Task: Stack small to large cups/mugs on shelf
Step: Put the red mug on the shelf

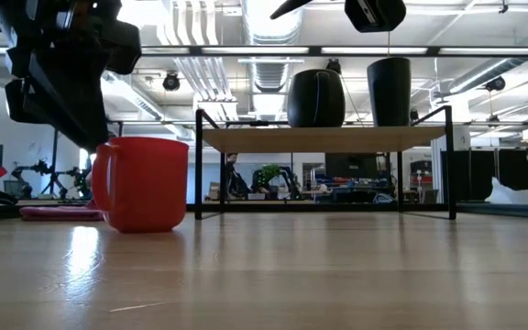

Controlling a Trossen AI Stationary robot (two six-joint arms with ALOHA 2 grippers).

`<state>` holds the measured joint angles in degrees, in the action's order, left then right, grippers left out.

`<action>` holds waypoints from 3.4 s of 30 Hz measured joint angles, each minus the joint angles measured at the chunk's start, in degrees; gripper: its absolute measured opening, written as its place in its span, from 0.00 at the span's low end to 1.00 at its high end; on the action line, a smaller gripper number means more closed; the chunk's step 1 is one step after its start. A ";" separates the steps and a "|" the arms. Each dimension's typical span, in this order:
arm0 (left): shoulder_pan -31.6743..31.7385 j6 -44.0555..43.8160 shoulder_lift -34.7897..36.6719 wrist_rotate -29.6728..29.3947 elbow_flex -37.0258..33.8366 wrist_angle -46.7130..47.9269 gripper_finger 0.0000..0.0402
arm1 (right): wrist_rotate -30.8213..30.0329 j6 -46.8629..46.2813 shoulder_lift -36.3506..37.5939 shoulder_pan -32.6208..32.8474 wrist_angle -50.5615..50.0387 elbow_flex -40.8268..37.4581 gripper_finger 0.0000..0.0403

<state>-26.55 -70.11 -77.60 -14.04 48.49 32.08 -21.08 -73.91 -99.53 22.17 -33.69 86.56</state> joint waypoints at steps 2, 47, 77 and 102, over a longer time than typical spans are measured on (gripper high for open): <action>0.00 0.00 0.02 -0.09 -0.02 0.52 0.23 | 0.01 0.00 0.00 0.00 0.00 0.00 0.20; -1.42 -1.33 -3.69 0.15 -0.04 -1.14 0.23 | 0.06 -0.01 0.00 0.02 -1.96 0.04 0.20; 7.49 -16.71 4.77 -2.74 6.65 21.09 0.23 | 0.04 -0.61 0.00 -1.62 -8.07 0.04 0.20; 8.28 -16.17 0.58 -5.76 7.41 14.88 0.23 | 0.53 2.14 0.49 -1.60 -11.73 0.02 0.20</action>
<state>-18.27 -86.27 -77.02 -19.79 55.90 46.97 -20.54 -71.77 -99.04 20.58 -45.42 86.59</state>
